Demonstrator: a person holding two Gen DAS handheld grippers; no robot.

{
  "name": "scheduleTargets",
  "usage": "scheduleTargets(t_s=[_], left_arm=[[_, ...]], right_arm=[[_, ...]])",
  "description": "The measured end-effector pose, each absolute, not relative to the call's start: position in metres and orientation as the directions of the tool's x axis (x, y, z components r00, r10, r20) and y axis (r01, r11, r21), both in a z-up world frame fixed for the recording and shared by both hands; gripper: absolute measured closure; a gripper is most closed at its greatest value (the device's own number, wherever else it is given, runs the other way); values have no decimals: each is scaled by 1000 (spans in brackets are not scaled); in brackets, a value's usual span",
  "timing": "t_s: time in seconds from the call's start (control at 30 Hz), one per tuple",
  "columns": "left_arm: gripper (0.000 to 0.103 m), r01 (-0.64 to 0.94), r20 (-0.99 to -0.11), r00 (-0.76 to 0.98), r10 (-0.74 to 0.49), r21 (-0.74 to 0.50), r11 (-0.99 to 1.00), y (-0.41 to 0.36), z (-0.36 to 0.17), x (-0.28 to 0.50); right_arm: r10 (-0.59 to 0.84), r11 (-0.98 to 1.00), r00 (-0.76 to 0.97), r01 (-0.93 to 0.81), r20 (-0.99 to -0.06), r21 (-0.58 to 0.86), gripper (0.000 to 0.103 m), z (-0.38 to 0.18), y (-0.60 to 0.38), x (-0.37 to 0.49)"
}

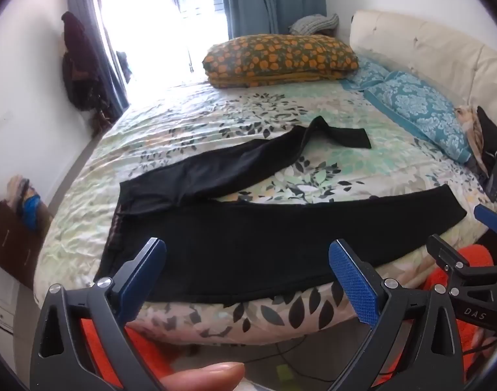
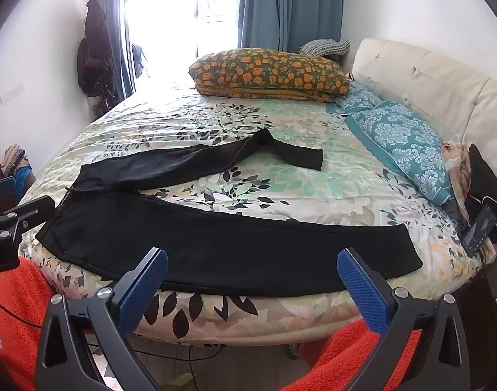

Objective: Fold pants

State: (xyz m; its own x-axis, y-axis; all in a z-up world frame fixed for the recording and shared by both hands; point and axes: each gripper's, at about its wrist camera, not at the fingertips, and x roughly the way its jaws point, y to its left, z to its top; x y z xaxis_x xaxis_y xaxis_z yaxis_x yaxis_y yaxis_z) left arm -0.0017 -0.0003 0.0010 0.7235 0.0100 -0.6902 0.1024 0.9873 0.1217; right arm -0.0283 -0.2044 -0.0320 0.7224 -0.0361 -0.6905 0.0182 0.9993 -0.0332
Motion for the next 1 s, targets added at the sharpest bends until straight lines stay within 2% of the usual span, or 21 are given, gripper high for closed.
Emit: scheduleTargets(t_s=[0.17,1.0], left_arm=[[2,98,-690,724,23,136,986,-7,-10,-7],[2,95,-766,643,-2,77,993,8,-21,1]], right_arm=[[-41,999,696,7,-717,-50,0,-36,-199,-23],[-13,998,691,-30,-723,-46,0,-48,-191,-26]])
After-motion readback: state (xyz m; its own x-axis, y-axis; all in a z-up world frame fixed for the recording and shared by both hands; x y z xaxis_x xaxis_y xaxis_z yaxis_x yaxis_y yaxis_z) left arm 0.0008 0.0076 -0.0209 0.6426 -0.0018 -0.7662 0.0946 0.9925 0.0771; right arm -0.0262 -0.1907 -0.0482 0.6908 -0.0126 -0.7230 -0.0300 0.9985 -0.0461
